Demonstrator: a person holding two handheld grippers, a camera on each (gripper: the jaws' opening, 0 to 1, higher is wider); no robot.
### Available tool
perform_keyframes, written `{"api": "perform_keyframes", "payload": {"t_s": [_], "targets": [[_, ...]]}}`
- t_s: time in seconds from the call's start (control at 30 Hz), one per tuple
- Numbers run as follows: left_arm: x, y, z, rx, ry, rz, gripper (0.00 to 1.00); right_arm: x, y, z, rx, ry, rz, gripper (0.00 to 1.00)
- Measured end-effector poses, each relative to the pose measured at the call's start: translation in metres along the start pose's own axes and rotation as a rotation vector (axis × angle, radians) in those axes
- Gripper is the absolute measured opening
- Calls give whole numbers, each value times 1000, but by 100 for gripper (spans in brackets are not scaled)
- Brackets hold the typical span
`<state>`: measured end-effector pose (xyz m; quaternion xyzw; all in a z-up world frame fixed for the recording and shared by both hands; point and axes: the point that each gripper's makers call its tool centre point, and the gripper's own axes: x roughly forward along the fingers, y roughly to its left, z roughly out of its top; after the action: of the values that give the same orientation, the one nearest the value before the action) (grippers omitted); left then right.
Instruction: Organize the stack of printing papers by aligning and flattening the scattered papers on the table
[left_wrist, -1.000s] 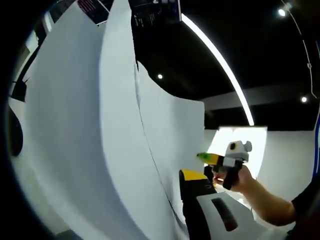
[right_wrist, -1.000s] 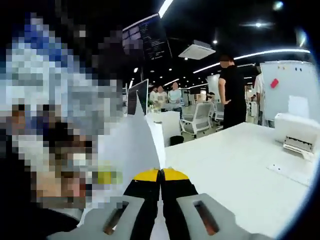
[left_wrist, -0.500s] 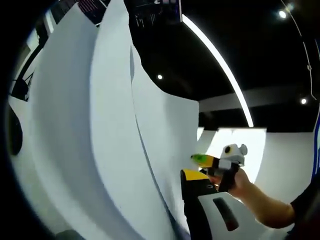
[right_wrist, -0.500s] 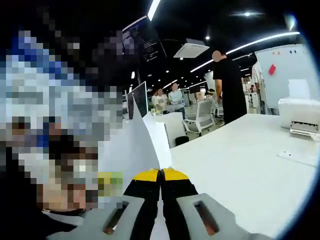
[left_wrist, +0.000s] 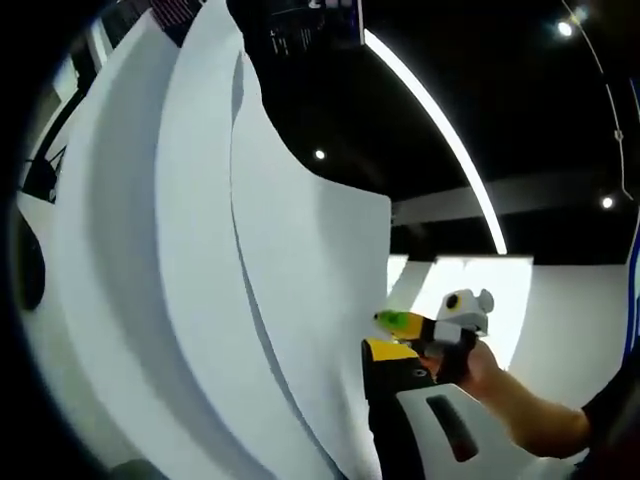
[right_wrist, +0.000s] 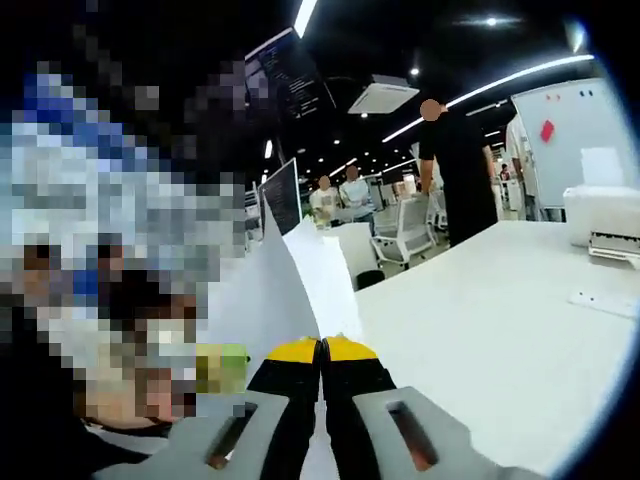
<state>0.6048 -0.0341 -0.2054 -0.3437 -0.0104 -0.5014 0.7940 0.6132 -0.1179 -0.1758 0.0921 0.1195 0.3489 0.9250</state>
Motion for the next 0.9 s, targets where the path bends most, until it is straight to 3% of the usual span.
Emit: {"api": "perform_keyframes", "payload": {"t_s": [0.63, 0.9], "targets": [[0, 1, 1, 9, -1, 3, 18, 1, 13, -3, 10, -4, 8, 0], [-1, 3, 1, 39, -4, 15, 7, 0, 14, -5, -18, -7, -11, 0]]}}
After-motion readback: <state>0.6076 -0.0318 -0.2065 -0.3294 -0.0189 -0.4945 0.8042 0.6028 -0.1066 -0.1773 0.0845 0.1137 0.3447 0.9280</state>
